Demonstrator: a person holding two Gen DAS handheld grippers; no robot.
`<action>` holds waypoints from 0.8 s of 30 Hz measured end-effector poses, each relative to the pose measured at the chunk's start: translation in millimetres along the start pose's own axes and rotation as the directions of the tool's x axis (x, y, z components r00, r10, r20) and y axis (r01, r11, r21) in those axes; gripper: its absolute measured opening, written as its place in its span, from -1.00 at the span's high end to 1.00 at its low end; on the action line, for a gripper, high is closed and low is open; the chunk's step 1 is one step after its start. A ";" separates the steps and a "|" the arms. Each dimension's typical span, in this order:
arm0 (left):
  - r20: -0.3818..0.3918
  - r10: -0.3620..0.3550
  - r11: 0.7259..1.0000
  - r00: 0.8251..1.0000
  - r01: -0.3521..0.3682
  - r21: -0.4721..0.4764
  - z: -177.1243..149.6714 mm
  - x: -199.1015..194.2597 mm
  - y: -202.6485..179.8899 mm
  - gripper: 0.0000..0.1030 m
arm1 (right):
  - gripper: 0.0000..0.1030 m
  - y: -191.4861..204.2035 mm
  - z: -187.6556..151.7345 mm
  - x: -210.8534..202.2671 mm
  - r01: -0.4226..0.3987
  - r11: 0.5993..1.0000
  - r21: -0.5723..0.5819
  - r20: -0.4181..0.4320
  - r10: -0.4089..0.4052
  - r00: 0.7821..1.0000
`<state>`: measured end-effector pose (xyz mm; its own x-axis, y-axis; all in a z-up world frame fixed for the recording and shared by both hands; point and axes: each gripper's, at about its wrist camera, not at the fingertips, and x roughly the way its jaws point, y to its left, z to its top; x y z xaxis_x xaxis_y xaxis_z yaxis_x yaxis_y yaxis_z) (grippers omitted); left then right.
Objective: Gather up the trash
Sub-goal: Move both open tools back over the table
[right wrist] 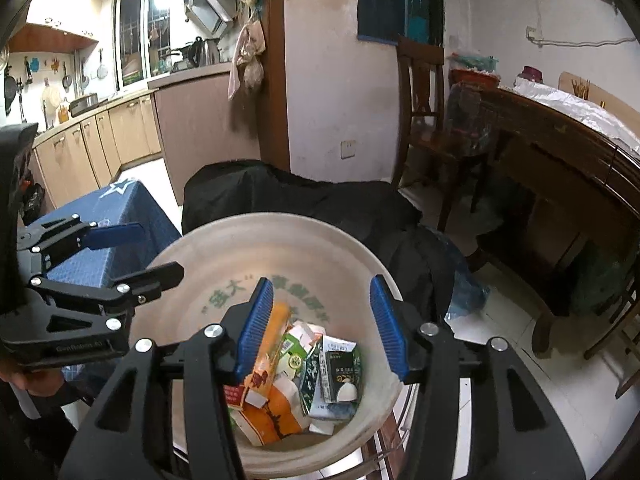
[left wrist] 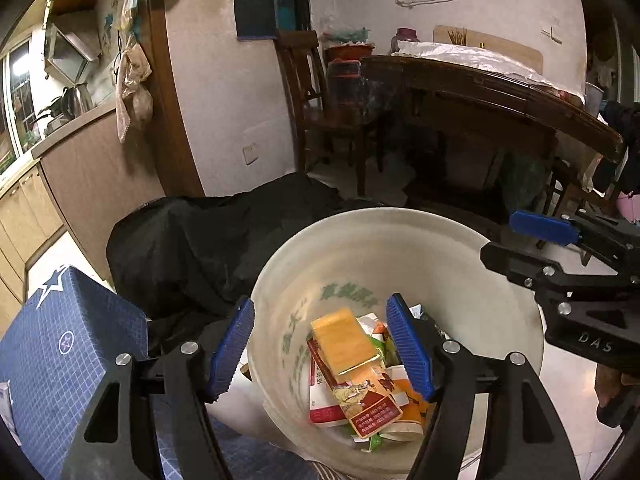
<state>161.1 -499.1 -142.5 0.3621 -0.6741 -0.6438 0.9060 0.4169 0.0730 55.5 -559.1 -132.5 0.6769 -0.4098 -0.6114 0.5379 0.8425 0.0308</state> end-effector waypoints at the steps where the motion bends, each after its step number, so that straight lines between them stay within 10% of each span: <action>1: -0.002 0.002 1.000 1.000 -0.002 0.000 -0.4 0.0 -0.1 -0.35 | 0.06 -0.7 -0.4 1.0 0.000 1.000 0.002 -0.007 0.000 1.000; 24: 0.056 0.056 0.994 0.997 -0.050 -0.098 -24.5 -62.6 55.5 -0.35 | 0.06 55.5 22.8 -0.2 -0.109 0.991 -0.072 0.017 0.110 0.994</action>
<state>183.4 -418.8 -116.9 0.4238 -0.6831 -0.5948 0.8609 0.5079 0.0301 96.7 -520.3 -112.6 0.7408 -0.3203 -0.5904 0.4234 0.9051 0.0403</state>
